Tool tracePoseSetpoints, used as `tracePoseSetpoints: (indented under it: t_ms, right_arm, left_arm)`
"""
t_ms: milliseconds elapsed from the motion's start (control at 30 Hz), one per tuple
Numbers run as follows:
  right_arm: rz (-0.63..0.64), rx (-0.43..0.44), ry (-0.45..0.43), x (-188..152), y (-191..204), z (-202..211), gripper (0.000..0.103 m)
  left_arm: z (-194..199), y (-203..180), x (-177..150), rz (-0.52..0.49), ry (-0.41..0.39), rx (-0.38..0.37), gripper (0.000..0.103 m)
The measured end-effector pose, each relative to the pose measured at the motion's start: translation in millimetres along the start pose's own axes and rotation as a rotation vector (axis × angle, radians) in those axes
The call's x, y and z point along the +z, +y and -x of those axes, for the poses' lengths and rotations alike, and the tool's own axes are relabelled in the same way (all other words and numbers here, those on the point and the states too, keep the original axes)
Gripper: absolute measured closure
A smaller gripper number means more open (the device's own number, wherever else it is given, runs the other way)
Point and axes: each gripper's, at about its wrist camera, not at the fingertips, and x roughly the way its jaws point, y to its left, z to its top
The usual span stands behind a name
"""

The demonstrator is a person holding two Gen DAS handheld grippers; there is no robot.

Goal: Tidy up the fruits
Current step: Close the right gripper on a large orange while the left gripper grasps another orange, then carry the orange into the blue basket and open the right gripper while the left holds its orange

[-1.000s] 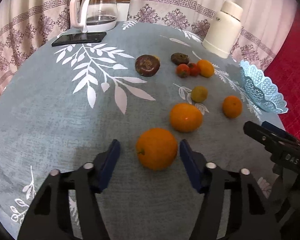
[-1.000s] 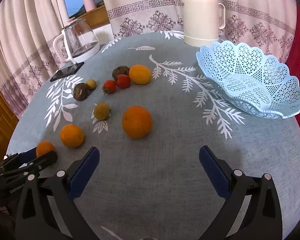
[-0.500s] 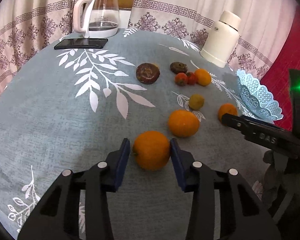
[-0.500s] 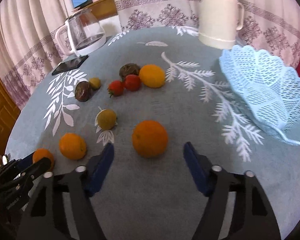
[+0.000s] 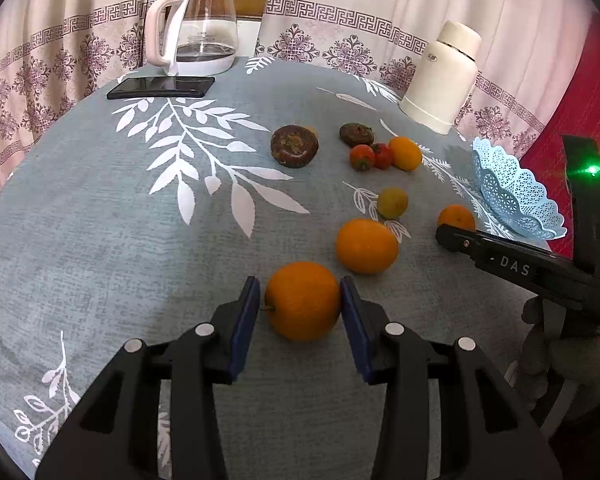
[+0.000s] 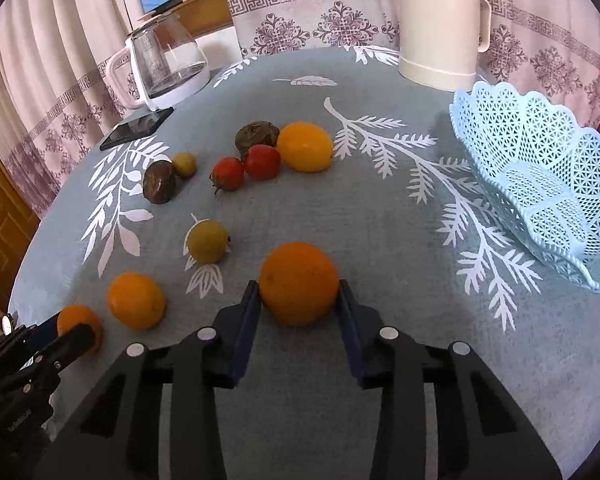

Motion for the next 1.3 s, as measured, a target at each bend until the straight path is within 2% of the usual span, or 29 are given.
tracePoseSetpoints:
  t_ms: [333,600,833,1100,1300]
  right_arm:
    - [-0.045,0.033,-0.079,1,-8,32,0.064]
    - [-0.106,0.023,-0.187,12,-30,69,0.064]
    - [-0.201,-0.062,-0.277,19,-79,98,0.064]
    - [-0.284,-0.158,-0.296,24,-126,105,0.064]
    - [-0.33,-0.226,-0.267,24,-156,94,0.063]
  left_arm:
    - [9,-3,5,-0.012,-0.023,0.019,0.06]
    - [25,-10,17,-0.032,-0.071,0.02,0.06]
    - [26,-12,18,-0.031,-0.068,0.031,0.06]
    - [24,-17,17,-0.04,-0.061,0.038,0.06]
    - [23,-18,16,-0.039,-0.058,0.047,0.06]
